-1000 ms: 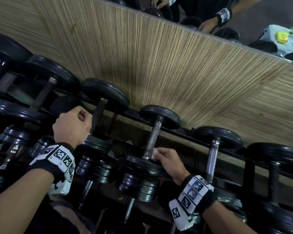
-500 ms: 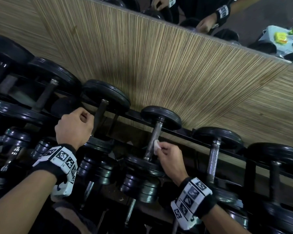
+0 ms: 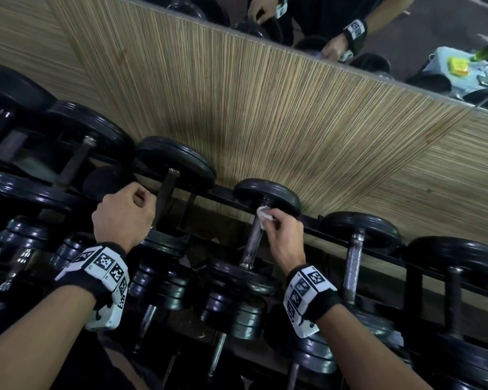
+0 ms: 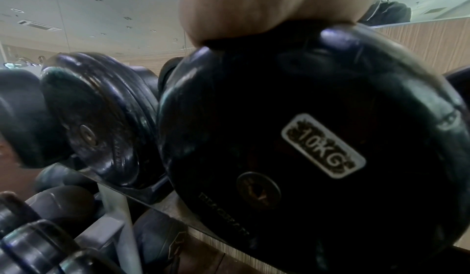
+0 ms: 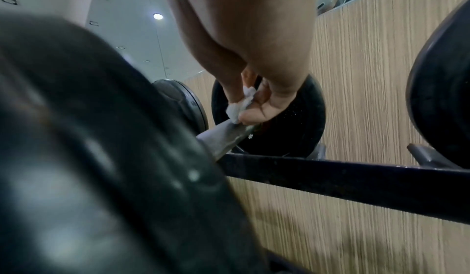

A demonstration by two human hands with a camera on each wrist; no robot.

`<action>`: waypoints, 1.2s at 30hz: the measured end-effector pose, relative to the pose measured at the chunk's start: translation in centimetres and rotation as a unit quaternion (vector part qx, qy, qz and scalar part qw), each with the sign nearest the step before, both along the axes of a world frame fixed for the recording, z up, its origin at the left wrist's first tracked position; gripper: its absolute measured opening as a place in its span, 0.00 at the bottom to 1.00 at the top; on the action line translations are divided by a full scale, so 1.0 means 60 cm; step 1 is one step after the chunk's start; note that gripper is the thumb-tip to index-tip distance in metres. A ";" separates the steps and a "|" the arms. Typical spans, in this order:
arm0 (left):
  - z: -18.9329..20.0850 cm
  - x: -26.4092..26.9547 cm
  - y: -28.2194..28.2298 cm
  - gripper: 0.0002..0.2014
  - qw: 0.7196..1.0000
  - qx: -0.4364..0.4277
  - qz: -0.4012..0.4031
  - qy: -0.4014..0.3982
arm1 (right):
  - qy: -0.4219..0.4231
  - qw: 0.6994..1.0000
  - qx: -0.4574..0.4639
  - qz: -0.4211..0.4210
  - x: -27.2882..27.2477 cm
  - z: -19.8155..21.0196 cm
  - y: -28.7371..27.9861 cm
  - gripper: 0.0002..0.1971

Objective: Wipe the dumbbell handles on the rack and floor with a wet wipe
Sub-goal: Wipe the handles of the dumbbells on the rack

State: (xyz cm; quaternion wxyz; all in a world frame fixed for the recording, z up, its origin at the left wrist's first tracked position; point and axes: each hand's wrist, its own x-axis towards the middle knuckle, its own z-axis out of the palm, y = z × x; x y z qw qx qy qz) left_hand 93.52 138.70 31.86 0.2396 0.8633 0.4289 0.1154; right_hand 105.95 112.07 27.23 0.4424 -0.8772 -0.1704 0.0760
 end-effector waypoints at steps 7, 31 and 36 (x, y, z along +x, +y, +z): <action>-0.001 -0.003 0.002 0.08 1.000 -0.007 -0.012 -0.004 | 0.175 0.963 -0.073 0.192 -0.051 0.006 -0.022 0.09; 0.003 -0.004 0.000 0.09 1.000 -0.004 -0.013 0.004 | 0.014 0.992 -0.083 0.092 0.009 0.044 -0.010 0.12; -0.006 -0.009 0.002 0.09 1.000 0.002 -0.020 0.001 | -0.036 0.988 -0.124 0.089 0.013 0.037 0.001 0.11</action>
